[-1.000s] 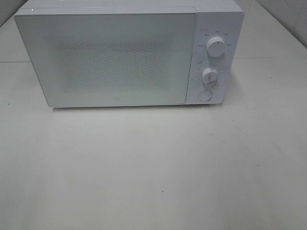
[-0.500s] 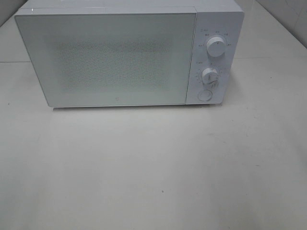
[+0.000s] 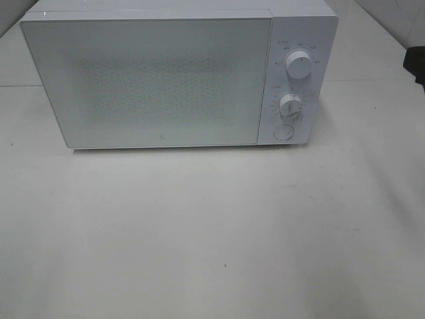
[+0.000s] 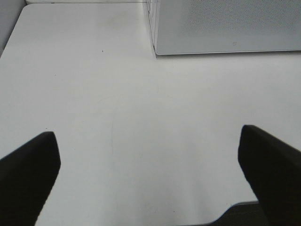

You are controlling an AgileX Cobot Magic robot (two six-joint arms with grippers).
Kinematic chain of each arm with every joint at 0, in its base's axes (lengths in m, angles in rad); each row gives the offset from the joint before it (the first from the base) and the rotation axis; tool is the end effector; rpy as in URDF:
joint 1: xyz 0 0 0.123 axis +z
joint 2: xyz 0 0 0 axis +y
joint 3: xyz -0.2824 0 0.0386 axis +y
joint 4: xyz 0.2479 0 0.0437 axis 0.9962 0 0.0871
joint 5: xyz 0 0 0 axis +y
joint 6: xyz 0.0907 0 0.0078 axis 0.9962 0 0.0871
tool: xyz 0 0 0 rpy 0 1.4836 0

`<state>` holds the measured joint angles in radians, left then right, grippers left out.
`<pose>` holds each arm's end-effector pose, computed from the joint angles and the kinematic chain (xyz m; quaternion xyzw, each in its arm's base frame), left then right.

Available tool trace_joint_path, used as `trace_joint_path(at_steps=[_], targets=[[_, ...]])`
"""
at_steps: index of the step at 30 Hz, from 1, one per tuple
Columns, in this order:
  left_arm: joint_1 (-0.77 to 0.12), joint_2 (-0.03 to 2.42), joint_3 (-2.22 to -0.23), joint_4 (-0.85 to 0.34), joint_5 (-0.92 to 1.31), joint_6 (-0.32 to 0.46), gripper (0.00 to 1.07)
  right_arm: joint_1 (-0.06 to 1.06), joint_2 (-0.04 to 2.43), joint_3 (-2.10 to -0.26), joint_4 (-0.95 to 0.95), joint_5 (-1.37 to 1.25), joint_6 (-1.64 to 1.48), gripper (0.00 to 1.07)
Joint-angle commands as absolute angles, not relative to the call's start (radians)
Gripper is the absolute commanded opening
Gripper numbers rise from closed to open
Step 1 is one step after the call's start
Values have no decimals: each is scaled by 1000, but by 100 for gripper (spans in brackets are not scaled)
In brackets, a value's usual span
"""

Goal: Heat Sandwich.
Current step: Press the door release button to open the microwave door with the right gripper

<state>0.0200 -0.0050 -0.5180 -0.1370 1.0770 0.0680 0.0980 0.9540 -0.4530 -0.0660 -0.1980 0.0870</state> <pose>-0.0086 -0.0111 0.2814 0.0244 0.8491 -0.0453 0.5257 0.1944 0.0203 0.2753 -0.0336 0.7785 0.0427 0.6252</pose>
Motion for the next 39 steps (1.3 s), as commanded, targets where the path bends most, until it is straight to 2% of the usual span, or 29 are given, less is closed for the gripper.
trace_joint_path(at_steps=[1, 9, 13, 18, 27, 32, 36, 39], targets=[[25, -21, -517, -144, 1073, 64, 98, 94, 1014, -413, -73, -360, 75, 74], [25, -21, -517, -144, 1073, 64, 98, 96, 1151, -340, -50, -615, 33, 74], [25, -21, -517, -144, 1073, 64, 98, 96, 1234, -306, 14, -732, -33, 74], [25, -21, -517, -144, 1073, 64, 98, 152, 1337, -271, 122, -874, -111, 74], [25, -21, -517, -144, 1073, 64, 98, 395, 1532, -251, 371, -1054, -176, 74], [25, -21, -517, -144, 1073, 64, 98, 451, 1565, -251, 437, -1083, -177, 74], [25, -21, -517, -144, 1073, 64, 98, 574, 1614, -253, 553, -1126, -179, 74], [25, -21, -517, -144, 1073, 64, 98, 607, 1635, -263, 590, -1128, -179, 74]])
